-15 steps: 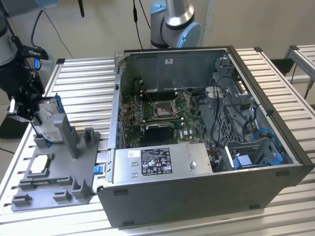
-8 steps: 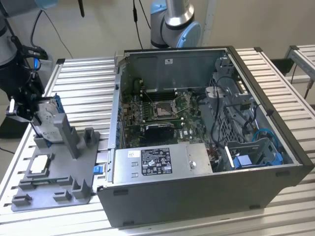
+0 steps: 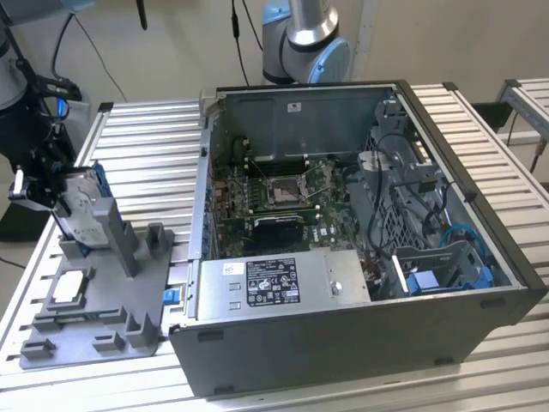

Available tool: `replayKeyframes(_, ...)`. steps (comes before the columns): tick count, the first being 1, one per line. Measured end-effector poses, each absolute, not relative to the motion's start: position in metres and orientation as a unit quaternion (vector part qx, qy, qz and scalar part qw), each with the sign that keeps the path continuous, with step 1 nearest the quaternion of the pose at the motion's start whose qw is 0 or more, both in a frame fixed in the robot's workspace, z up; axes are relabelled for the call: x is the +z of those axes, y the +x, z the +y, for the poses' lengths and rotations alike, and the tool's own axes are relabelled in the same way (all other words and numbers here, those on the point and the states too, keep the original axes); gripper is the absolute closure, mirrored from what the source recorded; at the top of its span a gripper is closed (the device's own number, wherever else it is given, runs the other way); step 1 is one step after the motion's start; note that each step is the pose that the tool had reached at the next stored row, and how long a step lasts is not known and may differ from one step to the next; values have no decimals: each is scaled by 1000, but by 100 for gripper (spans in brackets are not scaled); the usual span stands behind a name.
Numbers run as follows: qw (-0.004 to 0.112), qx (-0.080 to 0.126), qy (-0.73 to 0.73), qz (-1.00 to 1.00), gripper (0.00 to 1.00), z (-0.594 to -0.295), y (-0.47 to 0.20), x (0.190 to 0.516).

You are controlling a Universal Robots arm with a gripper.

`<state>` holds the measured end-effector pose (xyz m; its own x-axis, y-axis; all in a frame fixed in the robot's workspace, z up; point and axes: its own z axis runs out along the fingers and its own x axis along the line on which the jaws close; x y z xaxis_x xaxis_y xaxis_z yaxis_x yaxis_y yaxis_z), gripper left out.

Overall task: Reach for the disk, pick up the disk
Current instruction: 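Pick up the disk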

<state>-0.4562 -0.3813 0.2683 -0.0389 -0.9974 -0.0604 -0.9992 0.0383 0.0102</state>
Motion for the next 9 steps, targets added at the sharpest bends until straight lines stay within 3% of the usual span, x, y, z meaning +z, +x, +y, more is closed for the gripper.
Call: replayKeyframes(9,18,25,-693,720,100,-381,-456,281)
